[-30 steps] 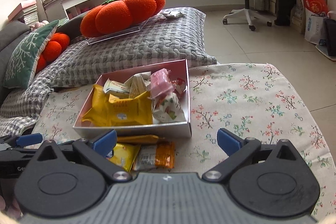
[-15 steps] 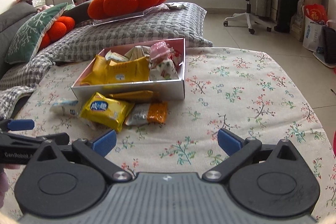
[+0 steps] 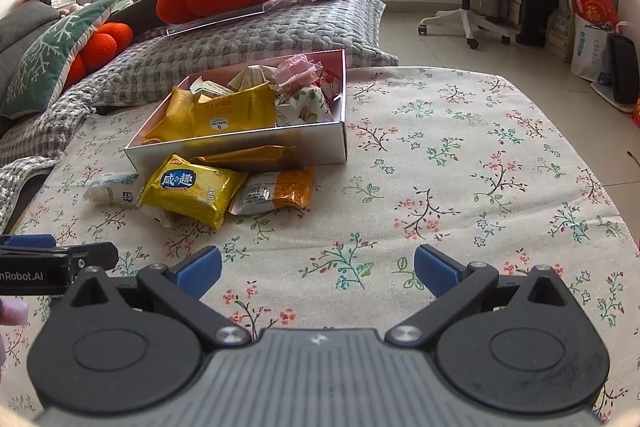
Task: Organize snacks
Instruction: 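Withdraw both grippers from the box toward the remaining snacks, then grasp the small silver packet on the bed with the left gripper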
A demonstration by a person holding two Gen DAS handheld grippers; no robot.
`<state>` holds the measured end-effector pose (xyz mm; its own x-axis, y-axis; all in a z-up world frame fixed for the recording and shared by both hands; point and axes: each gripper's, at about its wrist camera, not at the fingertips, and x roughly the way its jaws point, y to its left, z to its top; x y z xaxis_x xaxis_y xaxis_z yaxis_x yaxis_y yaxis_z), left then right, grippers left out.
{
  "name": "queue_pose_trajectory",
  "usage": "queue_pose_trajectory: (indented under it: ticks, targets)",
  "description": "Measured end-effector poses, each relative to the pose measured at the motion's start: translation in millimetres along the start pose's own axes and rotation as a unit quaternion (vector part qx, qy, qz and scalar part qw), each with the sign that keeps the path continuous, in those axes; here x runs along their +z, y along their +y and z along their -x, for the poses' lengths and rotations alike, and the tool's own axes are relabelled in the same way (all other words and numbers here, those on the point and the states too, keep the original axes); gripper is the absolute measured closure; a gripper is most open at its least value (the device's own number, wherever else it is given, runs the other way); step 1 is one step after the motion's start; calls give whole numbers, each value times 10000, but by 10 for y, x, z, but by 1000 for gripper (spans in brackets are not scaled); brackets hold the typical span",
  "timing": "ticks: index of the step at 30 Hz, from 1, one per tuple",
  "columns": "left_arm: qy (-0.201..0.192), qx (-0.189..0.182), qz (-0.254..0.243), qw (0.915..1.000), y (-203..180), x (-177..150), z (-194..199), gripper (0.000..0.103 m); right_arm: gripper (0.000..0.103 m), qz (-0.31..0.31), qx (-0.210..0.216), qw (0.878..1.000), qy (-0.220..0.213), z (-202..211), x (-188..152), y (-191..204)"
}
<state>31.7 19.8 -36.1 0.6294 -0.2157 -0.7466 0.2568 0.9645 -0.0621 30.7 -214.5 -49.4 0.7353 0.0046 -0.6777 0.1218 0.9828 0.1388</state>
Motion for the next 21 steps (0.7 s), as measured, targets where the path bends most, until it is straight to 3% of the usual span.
queue_pose_trajectory:
  ticks: [21]
  targets:
    - [149,397,-143,9990,217,-138,-147,0,0,61,-4,9999,-86,-10,-41,73]
